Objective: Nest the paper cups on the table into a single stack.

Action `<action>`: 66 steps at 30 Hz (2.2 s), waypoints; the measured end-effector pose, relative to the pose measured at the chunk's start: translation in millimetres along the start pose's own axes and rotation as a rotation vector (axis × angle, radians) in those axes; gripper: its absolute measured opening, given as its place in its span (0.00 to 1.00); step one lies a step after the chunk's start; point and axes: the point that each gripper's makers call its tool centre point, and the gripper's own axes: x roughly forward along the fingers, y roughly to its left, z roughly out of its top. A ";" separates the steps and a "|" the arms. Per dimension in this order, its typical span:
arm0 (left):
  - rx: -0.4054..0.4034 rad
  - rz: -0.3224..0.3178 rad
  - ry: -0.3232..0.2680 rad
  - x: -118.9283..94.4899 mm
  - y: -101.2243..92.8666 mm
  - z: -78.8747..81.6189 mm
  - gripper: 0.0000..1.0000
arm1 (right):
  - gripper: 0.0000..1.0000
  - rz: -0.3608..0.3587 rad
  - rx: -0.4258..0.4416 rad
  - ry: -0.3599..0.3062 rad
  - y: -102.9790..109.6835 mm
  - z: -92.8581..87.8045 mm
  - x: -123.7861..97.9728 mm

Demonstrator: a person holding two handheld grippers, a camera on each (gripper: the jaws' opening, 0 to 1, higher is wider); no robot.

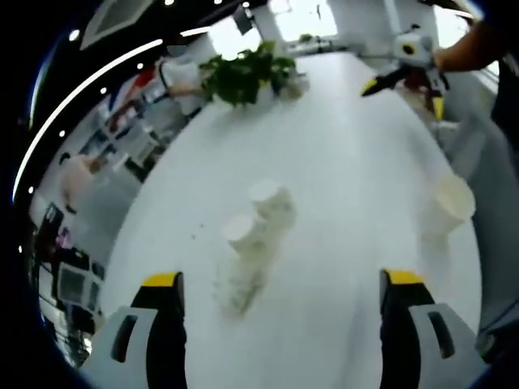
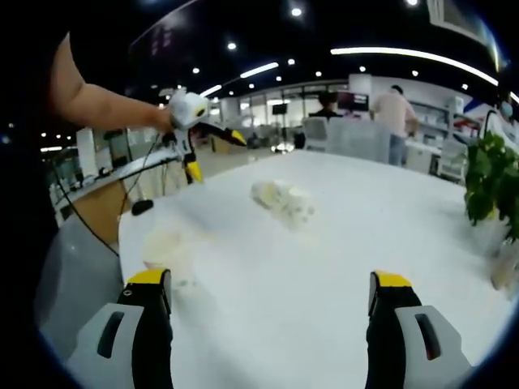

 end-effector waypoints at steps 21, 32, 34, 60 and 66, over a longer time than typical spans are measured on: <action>0.115 -0.058 0.088 27.5 45.5 -5.2 0.94 | 1.00 -0.002 -0.036 -0.008 -6.4 9.4 9.0; 0.157 -0.059 0.109 46.2 57.9 -12.9 0.95 | 1.00 -0.011 0.001 -0.054 -7.1 15.8 12.5; 0.173 -0.049 0.125 51.2 61.6 -17.4 0.94 | 1.00 -0.011 0.004 -0.063 -6.4 17.2 12.2; 0.204 -0.081 0.204 110.1 60.2 -48.7 0.61 | 0.99 -0.040 0.048 -0.023 -12.6 1.8 10.0; 0.184 -0.090 0.219 120.2 53.9 -55.4 0.57 | 0.99 -0.044 0.056 -0.017 -11.7 -1.5 9.3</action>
